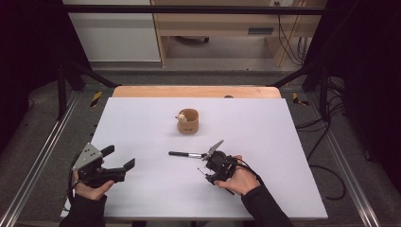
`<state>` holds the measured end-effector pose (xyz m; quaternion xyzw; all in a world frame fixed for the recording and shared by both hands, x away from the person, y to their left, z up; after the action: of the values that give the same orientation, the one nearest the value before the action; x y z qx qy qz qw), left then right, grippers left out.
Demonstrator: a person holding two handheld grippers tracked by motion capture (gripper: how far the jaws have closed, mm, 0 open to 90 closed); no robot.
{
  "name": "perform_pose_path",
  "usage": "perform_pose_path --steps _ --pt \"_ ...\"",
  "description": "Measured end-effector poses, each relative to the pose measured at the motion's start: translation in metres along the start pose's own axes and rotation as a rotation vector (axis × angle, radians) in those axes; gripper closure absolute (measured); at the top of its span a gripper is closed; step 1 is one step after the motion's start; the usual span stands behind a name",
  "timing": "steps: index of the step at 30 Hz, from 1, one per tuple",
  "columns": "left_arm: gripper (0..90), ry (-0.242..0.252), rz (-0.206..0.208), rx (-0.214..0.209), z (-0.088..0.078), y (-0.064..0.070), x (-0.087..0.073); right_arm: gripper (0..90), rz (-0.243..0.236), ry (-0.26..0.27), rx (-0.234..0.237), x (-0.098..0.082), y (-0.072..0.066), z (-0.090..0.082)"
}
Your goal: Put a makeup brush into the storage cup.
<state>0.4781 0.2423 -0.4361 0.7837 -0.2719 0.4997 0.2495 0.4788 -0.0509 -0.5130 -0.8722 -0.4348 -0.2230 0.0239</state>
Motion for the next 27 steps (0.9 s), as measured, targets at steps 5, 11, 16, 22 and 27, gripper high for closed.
perform_pose_path --steps 5,11,16,22,27 --pt "6.6 -0.001 0.0 0.001 0.0 0.0 0.0 62.7 0.001 -0.036 0.004 -0.001 0.001 0.004" --pt "6.6 -0.004 0.002 0.001 0.001 0.0 -0.001 66.8 -0.024 -0.096 0.005 -0.004 -0.001 0.011" --pt "6.6 -0.005 0.002 0.002 0.001 0.0 -0.001 69.8 -0.045 -0.128 -0.003 -0.007 -0.002 0.017" --pt "6.6 -0.008 0.005 0.001 0.001 0.001 -0.001 73.1 -0.055 -0.146 -0.005 -0.009 -0.002 0.019" --pt "6.6 -0.009 0.002 0.0 0.002 0.001 -0.001 75.4 -0.058 -0.152 -0.001 -0.01 -0.003 0.019"
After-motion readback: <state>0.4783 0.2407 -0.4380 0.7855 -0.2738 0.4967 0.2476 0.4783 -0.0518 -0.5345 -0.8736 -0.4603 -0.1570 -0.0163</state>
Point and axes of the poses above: each handheld gripper's, and its own axes: z roughly forward along the jaws, x roughly out of its top, y roughly to its right, the point moved 9 cm from there along z, roughly forward along the jaws, and after that the axes turned 10 degrees about -x, right-handed, at the moved point
